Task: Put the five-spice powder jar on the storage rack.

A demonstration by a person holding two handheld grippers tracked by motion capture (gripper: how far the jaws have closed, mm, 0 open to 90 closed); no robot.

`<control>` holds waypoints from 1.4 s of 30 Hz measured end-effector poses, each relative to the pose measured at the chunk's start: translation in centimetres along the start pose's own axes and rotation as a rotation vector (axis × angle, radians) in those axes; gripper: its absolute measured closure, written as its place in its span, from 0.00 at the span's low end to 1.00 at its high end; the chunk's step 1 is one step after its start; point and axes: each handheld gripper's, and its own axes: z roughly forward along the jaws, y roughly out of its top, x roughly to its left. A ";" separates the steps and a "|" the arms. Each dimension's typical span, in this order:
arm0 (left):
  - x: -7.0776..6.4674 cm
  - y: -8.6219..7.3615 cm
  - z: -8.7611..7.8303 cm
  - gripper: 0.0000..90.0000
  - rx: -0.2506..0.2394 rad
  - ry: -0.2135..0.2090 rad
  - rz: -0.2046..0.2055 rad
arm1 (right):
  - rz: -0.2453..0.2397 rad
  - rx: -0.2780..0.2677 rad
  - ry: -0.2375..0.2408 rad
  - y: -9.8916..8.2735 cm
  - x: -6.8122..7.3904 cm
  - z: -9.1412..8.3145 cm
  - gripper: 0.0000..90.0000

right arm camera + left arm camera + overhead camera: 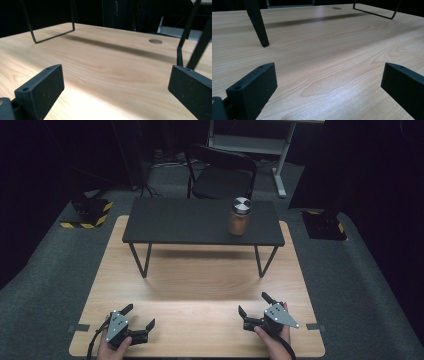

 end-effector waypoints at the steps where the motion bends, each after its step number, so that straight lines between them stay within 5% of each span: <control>1: 0.0 0.0 0.0 0.01 0.000 0.000 0.000 | -0.004 0.007 -0.007 -0.3 0.0 -0.2 0.00; 16: 0.2 0.0 0.0 0.01 0.002 -0.011 -0.003 | -0.027 0.093 -0.046 -1.7 -1.0 -1.7 0.00; 23: 0.3 0.1 0.1 0.01 0.005 -0.018 -0.009 | 0.027 0.130 -0.044 -1.5 -1.7 -1.5 0.00; 27: 0.3 0.1 0.1 0.01 0.004 -0.021 -0.008 | 0.043 0.138 -0.003 -1.5 -2.5 -1.6 0.00; 42: 0.4 0.0 0.1 0.01 0.001 -0.022 -0.018 | 0.084 0.141 -0.017 -1.4 -2.5 -1.5 0.00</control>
